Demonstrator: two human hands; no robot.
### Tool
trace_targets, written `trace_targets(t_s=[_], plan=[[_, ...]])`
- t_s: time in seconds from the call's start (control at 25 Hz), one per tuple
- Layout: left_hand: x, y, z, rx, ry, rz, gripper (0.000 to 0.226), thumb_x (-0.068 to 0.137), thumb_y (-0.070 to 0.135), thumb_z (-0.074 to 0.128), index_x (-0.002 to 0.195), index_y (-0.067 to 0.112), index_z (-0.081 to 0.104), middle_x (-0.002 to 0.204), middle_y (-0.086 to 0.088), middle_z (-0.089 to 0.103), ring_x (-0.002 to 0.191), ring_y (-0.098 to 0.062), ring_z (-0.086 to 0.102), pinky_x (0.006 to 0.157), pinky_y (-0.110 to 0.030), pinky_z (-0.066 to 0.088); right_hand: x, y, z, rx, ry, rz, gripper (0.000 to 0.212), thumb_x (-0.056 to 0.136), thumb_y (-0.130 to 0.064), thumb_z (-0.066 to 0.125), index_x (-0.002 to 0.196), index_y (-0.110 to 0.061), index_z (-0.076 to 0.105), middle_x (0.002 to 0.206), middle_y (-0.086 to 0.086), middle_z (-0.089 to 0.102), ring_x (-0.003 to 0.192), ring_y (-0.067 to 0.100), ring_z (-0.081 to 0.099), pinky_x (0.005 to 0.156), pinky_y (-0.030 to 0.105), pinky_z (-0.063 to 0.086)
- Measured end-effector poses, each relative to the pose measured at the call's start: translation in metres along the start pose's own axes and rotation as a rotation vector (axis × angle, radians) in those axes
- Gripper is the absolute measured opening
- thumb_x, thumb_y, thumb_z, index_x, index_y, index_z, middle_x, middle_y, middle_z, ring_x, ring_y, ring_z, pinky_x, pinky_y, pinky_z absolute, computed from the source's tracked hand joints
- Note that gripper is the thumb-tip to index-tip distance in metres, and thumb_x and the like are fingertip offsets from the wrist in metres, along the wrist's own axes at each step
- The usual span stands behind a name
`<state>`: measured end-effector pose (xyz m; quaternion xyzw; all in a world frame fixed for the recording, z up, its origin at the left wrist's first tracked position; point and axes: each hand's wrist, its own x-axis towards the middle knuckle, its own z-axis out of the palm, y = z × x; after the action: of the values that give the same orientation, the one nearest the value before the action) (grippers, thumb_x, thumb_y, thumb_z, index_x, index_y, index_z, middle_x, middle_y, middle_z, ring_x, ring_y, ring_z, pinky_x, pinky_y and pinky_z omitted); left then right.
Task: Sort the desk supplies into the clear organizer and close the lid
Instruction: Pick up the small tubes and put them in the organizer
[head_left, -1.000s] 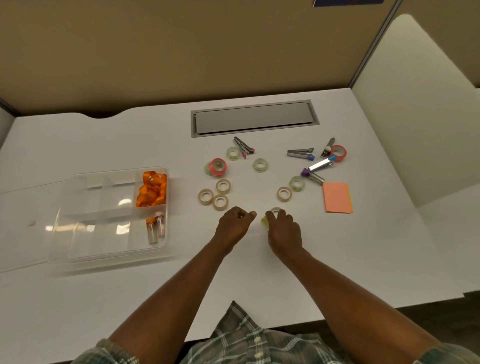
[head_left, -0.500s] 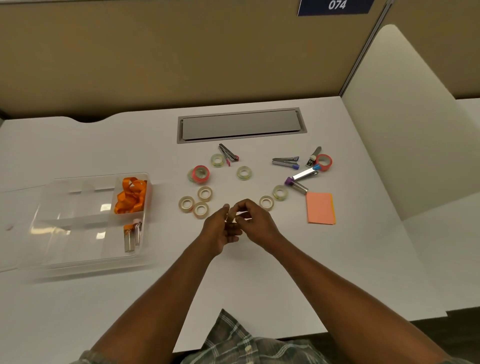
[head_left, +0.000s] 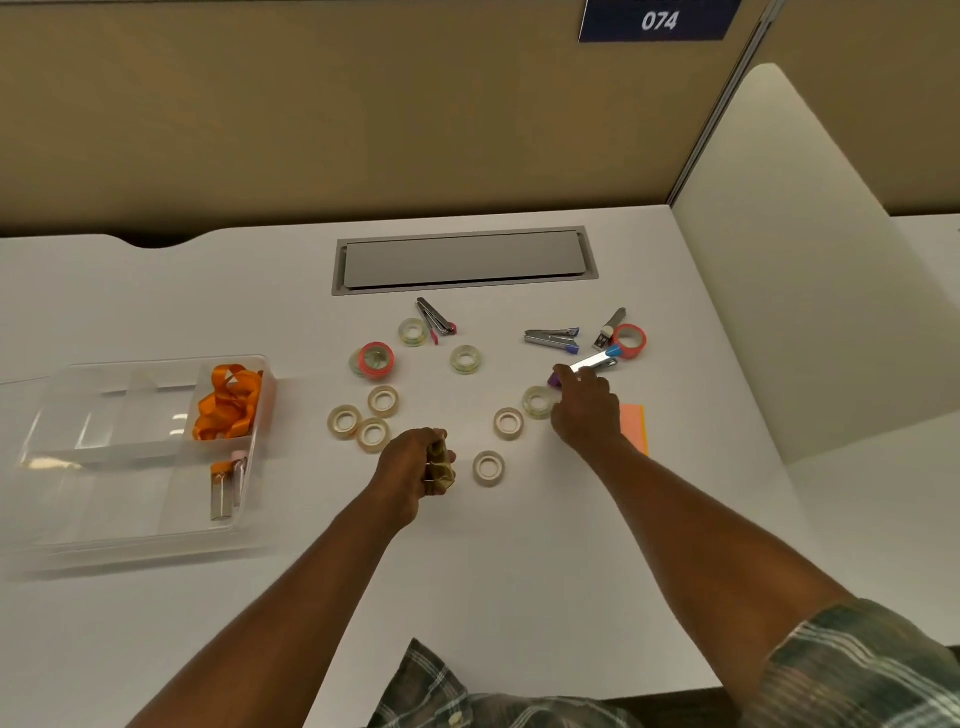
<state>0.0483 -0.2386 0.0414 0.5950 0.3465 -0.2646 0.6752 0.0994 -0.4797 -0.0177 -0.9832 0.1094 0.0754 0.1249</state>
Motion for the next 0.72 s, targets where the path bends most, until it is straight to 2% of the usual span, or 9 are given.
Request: trace_targets(t_s=[0.12, 0.28, 0.36, 0.48, 0.52, 0.64, 0.72], plan=[[0.001, 0.000, -0.004, 0.011, 0.007, -0.002, 0.013, 0.093, 0.014, 0.054, 0.096, 0.006, 0.063, 0.081, -0.015, 0.063, 0.061, -0.025, 0.050, 0.052, -0.029, 0.042, 0.008, 0.008, 0.005, -0.108, 0.009, -0.049, 0.052, 0.095, -0.011, 0.044, 0.144, -0.026, 0.041, 0.124, 0.016, 0.052, 0.105, 0.033, 0.055, 0.082, 0.041, 0.048], [0.003, 0.001, -0.012, 0.042, 0.013, -0.002, 0.017, 0.094, 0.015, 0.053, 0.101, 0.006, 0.064, 0.085, -0.016, 0.065, 0.065, -0.026, 0.055, 0.056, -0.031, 0.045, 0.003, 0.004, 0.011, -0.135, 0.049, -0.073, 0.038, 0.104, -0.022, 0.035, 0.141, -0.023, 0.045, 0.114, 0.015, 0.057, 0.095, 0.033, 0.060, 0.076, 0.040, 0.048], [0.003, 0.001, -0.017, 0.039, 0.014, 0.001, 0.020, 0.094, 0.016, 0.052, 0.106, 0.006, 0.064, 0.087, -0.016, 0.065, 0.068, -0.027, 0.057, 0.057, -0.031, 0.046, 0.004, -0.002, 0.010, -0.072, 0.063, -0.050, 0.038, 0.101, -0.019, 0.041, 0.138, -0.022, 0.045, 0.111, 0.014, 0.059, 0.094, 0.033, 0.061, 0.078, 0.040, 0.049], [0.002, 0.005, -0.028, 0.025, 0.017, -0.005, 0.021, 0.094, 0.016, 0.051, 0.108, 0.006, 0.064, 0.091, -0.016, 0.066, 0.075, -0.028, 0.061, 0.061, -0.033, 0.049, 0.011, -0.032, -0.003, 0.342, 0.035, 0.030, 0.057, 0.083, -0.011, 0.058, 0.138, -0.021, 0.045, 0.103, 0.010, 0.062, 0.089, 0.027, 0.061, 0.078, 0.038, 0.051], [0.001, 0.007, -0.032, 0.012, 0.018, -0.010, 0.021, 0.094, 0.015, 0.051, 0.109, 0.006, 0.064, 0.091, -0.016, 0.066, 0.076, -0.028, 0.062, 0.061, -0.033, 0.049, 0.011, -0.048, -0.009, 0.534, -0.006, 0.071, 0.056, 0.082, -0.012, 0.060, 0.136, -0.021, 0.046, 0.100, 0.009, 0.065, 0.086, 0.025, 0.062, 0.078, 0.038, 0.052], [-0.008, 0.017, -0.050, -0.058, 0.023, -0.013, 0.020, 0.093, 0.015, 0.050, 0.106, 0.008, 0.064, 0.085, -0.014, 0.065, 0.068, -0.026, 0.060, 0.058, -0.030, 0.046, -0.007, -0.111, -0.028, 1.187, -0.265, 0.286, 0.030, 0.094, -0.022, 0.056, 0.124, -0.021, 0.054, 0.096, 0.010, 0.067, 0.076, 0.022, 0.066, 0.072, 0.037, 0.057], [-0.012, 0.025, -0.069, -0.103, 0.032, -0.008, 0.020, 0.092, 0.015, 0.049, 0.102, 0.009, 0.064, 0.082, -0.013, 0.065, 0.065, -0.025, 0.059, 0.057, -0.029, 0.044, -0.028, -0.152, -0.033, 1.402, -0.456, 0.327, 0.025, 0.096, -0.026, 0.053, 0.119, -0.015, 0.057, 0.091, 0.010, 0.066, 0.073, 0.023, 0.066, 0.070, 0.037, 0.057]])
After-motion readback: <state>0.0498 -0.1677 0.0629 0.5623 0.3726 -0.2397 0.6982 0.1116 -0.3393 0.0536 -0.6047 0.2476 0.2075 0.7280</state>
